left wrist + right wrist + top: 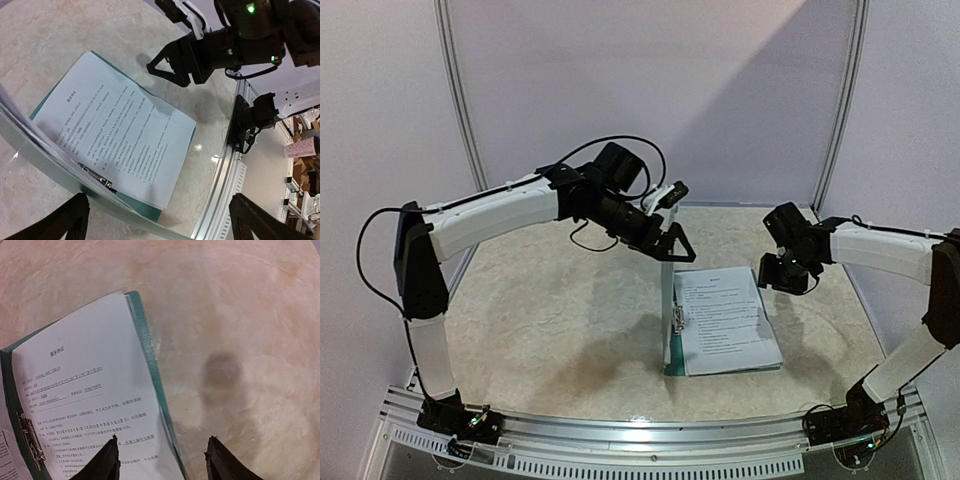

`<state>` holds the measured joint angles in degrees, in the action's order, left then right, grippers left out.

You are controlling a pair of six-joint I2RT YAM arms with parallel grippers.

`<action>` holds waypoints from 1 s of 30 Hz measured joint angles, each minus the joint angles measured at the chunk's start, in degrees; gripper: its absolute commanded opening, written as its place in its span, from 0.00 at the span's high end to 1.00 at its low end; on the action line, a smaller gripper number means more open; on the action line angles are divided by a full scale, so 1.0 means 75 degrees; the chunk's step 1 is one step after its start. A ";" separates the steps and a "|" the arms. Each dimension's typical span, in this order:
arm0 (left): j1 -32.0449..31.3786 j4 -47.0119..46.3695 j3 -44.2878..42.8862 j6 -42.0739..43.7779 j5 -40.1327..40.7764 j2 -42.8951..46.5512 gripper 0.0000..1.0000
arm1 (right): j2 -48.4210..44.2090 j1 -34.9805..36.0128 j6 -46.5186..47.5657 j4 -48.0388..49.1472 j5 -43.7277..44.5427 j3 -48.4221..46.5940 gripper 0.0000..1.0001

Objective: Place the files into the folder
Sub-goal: Close the folder with files at the center of the board, then reset both arms

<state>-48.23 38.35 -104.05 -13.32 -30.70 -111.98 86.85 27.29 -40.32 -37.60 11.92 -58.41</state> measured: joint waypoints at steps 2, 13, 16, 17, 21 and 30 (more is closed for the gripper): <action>-0.0268 0.0169 -0.0729 0.0090 0.0256 -0.0525 0.01 | -0.0312 -0.0242 0.0058 -0.0233 0.0026 0.0073 0.35; -0.2052 0.1291 -0.5001 0.1236 0.1687 -0.2906 0.00 | -0.2463 -0.1731 0.0481 -0.1743 0.0833 -0.0562 0.25; -0.2850 0.1122 -0.5327 0.2238 0.2489 -0.2582 0.00 | -0.2798 -0.1743 0.0597 -0.2183 0.1003 -0.1081 0.24; -0.3162 0.1102 -0.5394 0.2602 0.2812 -0.2410 0.00 | -0.2871 -0.1746 0.0635 -0.2314 0.1040 -0.1244 0.24; -0.4138 0.0950 -0.5764 0.3649 0.3701 -0.1848 0.00 | -0.2967 -0.1749 0.0758 -0.2736 0.1110 -0.1626 0.23; -0.3643 0.0405 -0.2232 0.4374 0.5458 0.0306 0.00 | -0.3147 -0.1749 0.1224 -0.2696 0.0082 -0.1428 0.13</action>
<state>-75.55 41.39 -120.79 19.49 10.24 -109.69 63.24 14.17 -31.14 -57.82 12.53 -69.12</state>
